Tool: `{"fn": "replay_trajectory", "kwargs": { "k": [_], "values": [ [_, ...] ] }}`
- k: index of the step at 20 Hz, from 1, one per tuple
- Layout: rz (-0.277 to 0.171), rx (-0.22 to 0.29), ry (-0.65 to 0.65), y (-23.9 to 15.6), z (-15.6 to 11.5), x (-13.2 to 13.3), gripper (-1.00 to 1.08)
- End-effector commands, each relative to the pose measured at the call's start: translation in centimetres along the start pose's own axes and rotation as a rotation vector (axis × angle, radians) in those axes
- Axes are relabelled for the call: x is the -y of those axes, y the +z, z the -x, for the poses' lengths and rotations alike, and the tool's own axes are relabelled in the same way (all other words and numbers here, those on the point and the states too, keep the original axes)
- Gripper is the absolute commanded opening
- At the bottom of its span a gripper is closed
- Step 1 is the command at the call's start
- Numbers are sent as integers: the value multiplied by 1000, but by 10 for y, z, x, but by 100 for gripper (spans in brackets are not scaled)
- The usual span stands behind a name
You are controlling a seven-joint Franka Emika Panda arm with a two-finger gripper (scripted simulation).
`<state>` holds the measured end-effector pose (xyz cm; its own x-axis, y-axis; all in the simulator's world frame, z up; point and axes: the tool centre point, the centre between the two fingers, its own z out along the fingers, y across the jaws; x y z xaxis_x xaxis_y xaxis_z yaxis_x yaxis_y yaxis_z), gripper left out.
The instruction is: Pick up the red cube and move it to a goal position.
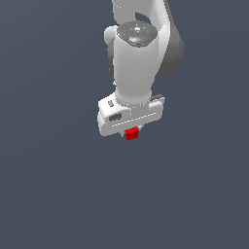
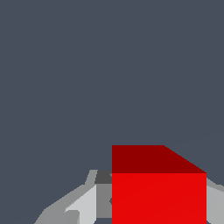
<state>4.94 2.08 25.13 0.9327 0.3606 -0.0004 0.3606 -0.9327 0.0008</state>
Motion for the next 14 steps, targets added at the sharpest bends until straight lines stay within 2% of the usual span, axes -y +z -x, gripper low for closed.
{"fn": "replay_trajectory", "kwargs": {
  "k": [1,14],
  "values": [
    [0,0,0,-30,5,3,-100],
    [-1,0,0,-169,21,12,-100]
  ]
}}
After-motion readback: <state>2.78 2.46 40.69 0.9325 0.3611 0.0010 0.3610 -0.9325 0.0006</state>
